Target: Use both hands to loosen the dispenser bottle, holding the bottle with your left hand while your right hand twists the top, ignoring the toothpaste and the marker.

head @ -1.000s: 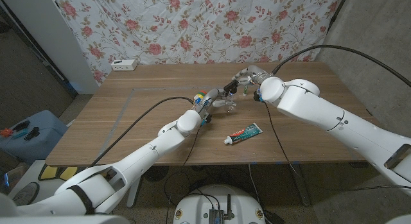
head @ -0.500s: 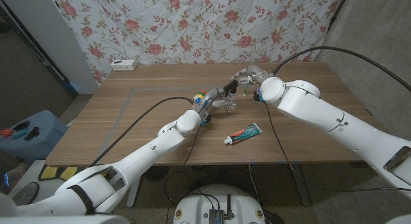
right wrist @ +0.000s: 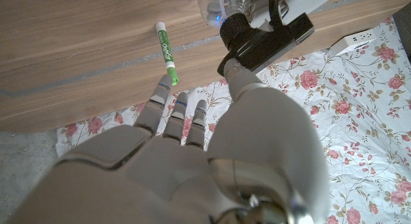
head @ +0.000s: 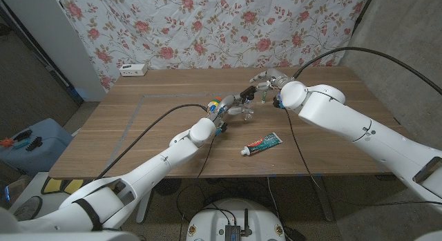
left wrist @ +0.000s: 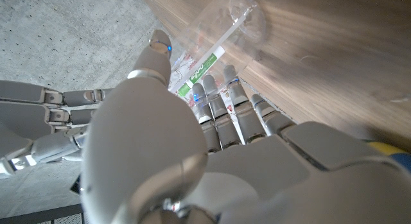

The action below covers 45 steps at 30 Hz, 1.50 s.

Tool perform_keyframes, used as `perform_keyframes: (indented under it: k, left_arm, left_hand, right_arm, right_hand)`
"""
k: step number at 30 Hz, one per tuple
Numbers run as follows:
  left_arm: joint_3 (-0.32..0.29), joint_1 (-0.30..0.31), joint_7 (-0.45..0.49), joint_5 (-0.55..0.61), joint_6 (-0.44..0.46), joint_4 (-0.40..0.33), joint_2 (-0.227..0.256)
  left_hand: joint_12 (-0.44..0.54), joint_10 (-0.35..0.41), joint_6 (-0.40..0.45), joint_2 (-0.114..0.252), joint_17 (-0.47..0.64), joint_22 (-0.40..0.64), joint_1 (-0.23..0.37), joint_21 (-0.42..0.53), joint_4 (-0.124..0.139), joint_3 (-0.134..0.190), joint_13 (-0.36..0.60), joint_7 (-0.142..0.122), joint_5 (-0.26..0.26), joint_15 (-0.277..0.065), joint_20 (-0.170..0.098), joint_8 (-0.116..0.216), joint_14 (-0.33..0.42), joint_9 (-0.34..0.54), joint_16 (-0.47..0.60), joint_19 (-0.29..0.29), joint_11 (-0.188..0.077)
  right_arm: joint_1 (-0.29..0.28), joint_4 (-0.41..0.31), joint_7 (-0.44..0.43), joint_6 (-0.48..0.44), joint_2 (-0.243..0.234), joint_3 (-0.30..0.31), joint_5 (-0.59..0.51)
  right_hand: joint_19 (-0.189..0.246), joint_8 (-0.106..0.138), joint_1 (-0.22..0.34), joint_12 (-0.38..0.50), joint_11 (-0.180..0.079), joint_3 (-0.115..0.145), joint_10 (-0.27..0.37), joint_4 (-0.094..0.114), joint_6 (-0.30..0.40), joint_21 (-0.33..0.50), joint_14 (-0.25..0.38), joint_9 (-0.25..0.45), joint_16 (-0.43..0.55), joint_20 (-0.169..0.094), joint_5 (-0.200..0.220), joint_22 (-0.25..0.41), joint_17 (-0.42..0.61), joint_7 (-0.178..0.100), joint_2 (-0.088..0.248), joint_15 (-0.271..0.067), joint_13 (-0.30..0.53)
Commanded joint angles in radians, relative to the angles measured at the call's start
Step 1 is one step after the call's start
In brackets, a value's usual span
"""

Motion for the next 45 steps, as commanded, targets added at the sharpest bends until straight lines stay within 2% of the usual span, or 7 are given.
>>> perform_keyframes:
  k: [1,9,13,27,31,37,45]
  left_arm:
    - [-0.001,-0.004,-0.004,0.000,-0.002,0.003,0.002]
    - [-0.001,-0.004,-0.003,0.000,0.003,0.001,0.001]
    - [-0.001,-0.004,-0.004,-0.002,0.003,0.004,0.000]
    - [0.002,-0.007,0.005,0.000,0.018,0.007,-0.009]
    - [0.004,-0.009,0.007,0.001,0.017,0.010,-0.012]
    - [0.006,-0.011,0.007,0.002,0.017,0.011,-0.014]
    - [0.009,-0.015,0.006,0.005,0.019,0.014,-0.016]
  left_hand:
    - [0.007,0.082,0.065,0.134,0.002,0.000,-0.094,-0.002,0.060,0.070,0.146,-0.025,0.007,-0.100,-0.028,0.006,0.017,0.001,0.003,0.000,-0.065]
    - [0.007,0.082,0.065,0.133,0.002,0.000,-0.094,-0.002,0.059,0.071,0.146,-0.026,0.006,-0.101,-0.028,0.005,0.018,0.001,0.004,0.000,-0.065]
    - [0.007,0.083,0.065,0.134,0.002,0.000,-0.096,-0.002,0.060,0.071,0.146,-0.025,0.006,-0.101,-0.027,0.005,0.020,0.001,0.004,0.000,-0.064]
    - [0.007,0.084,0.068,0.133,0.001,0.000,-0.097,-0.002,0.059,0.072,0.146,-0.026,0.006,-0.101,-0.027,0.005,0.019,0.001,0.003,0.000,-0.064]
    - [0.006,0.082,0.067,0.134,0.002,0.000,-0.096,-0.002,0.059,0.072,0.146,-0.025,0.006,-0.100,-0.026,0.004,0.019,0.001,0.003,-0.001,-0.064]
    - [0.006,0.082,0.066,0.134,0.003,0.000,-0.096,-0.002,0.058,0.072,0.146,-0.026,0.005,-0.100,-0.026,0.003,0.018,0.001,0.004,-0.001,-0.064]
    - [0.006,0.083,0.066,0.134,0.002,0.000,-0.097,-0.002,0.058,0.072,0.146,-0.026,0.005,-0.099,-0.026,0.003,0.019,0.001,0.003,0.000,-0.064]
  right_arm:
    - [-0.017,-0.037,-0.017,-0.042,0.000,0.034,0.015]
    - [-0.028,-0.059,-0.043,-0.061,-0.003,0.044,0.021]
    - [-0.045,-0.071,-0.060,-0.071,-0.001,0.059,0.027]
    - [-0.052,-0.087,-0.114,-0.096,0.001,0.029,0.001]
    - [-0.050,-0.085,-0.117,-0.100,0.003,0.021,-0.002]
    - [-0.028,-0.083,-0.118,-0.141,0.011,-0.004,-0.005]
    - [-0.010,-0.080,-0.119,-0.163,0.015,-0.033,-0.008]
  right_hand:
    - [0.002,-0.013,-0.059,0.005,0.029,-0.029,0.005,0.026,-0.033,0.003,-0.003,0.002,0.008,0.010,-0.002,0.002,0.005,0.005,-0.003,0.016,0.006]
    - [0.010,-0.012,-0.154,0.005,0.055,-0.078,0.002,0.057,-0.059,0.004,-0.002,0.005,0.007,0.026,-0.003,0.002,0.004,0.096,-0.018,0.035,0.006]
    - [0.014,-0.006,-0.210,0.006,0.062,-0.101,0.005,0.080,-0.056,0.004,-0.001,0.007,0.007,0.030,-0.005,0.003,0.005,0.121,-0.021,0.042,0.006]
    - [0.045,0.020,-0.417,0.014,0.091,-0.182,0.035,0.165,-0.002,0.008,0.029,0.013,0.013,0.039,-0.005,0.003,0.007,0.180,-0.032,0.056,0.007]
    - [0.064,0.025,-0.482,0.017,0.102,-0.208,0.049,0.191,0.018,0.011,0.042,0.013,0.015,0.012,-0.004,0.003,0.008,0.201,-0.041,0.057,0.007]
    - [0.073,0.033,-0.535,0.020,0.115,-0.229,0.065,0.212,0.051,0.010,0.051,0.011,0.015,-0.005,-0.001,0.003,0.008,0.218,-0.048,0.054,0.006]
    - [0.081,0.041,-0.588,0.020,0.116,-0.246,0.074,0.236,0.086,0.009,0.056,0.008,0.015,-0.009,0.004,0.003,0.009,0.224,-0.045,0.053,0.006]
